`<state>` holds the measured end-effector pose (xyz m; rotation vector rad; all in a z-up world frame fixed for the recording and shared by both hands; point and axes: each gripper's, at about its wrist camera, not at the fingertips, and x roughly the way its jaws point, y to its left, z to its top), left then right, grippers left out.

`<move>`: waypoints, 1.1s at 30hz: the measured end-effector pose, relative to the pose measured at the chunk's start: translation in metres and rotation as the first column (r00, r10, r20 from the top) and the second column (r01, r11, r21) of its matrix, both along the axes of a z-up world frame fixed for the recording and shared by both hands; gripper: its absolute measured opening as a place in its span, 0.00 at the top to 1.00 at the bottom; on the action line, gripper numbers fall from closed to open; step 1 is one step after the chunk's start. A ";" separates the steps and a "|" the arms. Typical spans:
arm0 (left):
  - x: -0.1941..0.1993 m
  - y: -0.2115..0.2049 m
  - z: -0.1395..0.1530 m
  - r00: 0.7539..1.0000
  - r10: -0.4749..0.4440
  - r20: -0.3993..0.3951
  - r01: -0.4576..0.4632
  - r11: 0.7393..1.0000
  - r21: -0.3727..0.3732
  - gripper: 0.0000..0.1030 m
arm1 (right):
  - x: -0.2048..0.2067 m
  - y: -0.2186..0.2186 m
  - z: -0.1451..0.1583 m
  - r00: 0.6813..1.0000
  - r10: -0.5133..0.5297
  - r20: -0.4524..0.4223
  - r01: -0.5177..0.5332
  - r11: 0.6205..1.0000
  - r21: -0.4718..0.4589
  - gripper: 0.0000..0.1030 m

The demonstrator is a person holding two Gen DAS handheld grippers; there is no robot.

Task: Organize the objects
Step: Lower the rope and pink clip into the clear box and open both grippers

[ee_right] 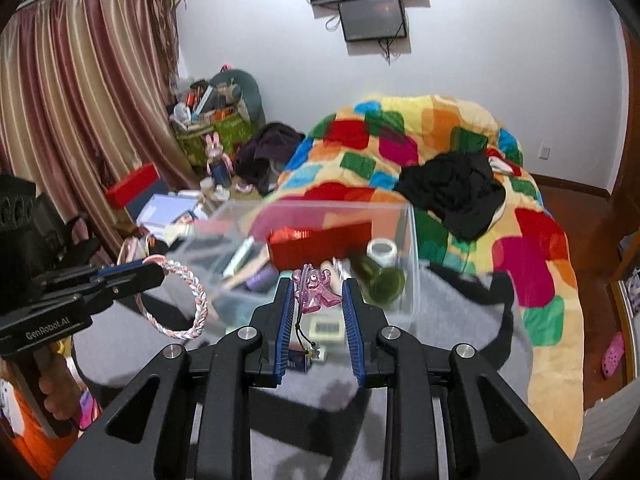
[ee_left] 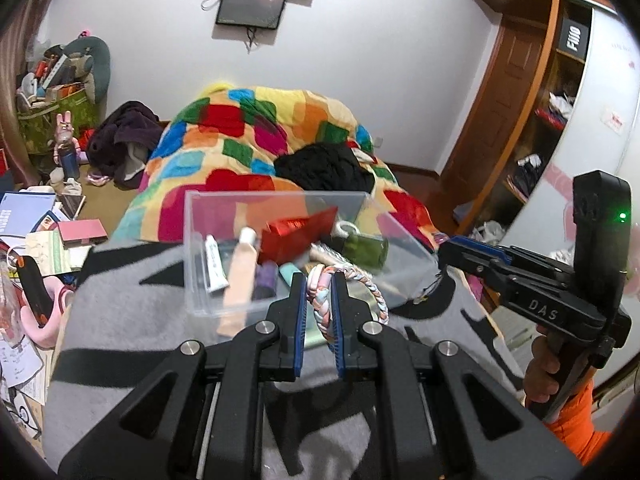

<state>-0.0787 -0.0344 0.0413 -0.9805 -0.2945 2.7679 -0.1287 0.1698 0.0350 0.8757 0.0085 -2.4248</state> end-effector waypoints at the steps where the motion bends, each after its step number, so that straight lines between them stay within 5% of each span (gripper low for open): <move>1: -0.002 -0.003 0.002 1.000 0.011 -0.006 -0.011 1.000 0.004 0.90 | -0.001 -0.001 0.004 1.000 -0.008 -0.012 0.008 1.000 -0.002 0.78; 11: -0.018 -0.022 0.009 0.995 0.092 -0.031 -0.092 0.996 0.002 0.90 | -0.033 -0.017 0.007 0.999 -0.039 -0.023 0.039 0.999 0.020 0.78; 21: -0.044 -0.035 -0.029 0.987 0.149 0.061 -0.148 0.989 -0.022 0.89 | -0.071 -0.017 -0.043 0.991 -0.067 0.117 0.056 0.994 0.092 0.78; 33: -0.053 -0.031 -0.045 0.984 0.129 0.122 -0.127 0.992 -0.027 0.88 | -0.068 -0.027 -0.052 0.987 -0.012 0.160 -0.005 0.994 0.109 0.78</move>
